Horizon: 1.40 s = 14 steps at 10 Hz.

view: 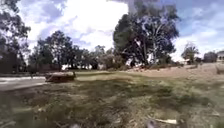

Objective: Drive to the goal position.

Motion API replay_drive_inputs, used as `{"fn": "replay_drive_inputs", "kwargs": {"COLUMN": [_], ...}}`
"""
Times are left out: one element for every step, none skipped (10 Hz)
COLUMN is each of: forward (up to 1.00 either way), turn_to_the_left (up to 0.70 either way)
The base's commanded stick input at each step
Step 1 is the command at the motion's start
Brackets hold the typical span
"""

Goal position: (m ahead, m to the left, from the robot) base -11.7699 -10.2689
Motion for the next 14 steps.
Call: {"fn": "replay_drive_inputs", "kwargs": {"forward": [0.0,0.0,0.0,0.0,0.0,0.0,0.0,0.0,0.0,0.0,0.0,0.0,0.0,0.0], "turn_to_the_left": [-0.7,-0.7,-0.7,-0.7,-0.7,-0.7,-0.7,-0.7,-0.7,-0.7,-0.7,-0.7,-0.7,-0.7]}}
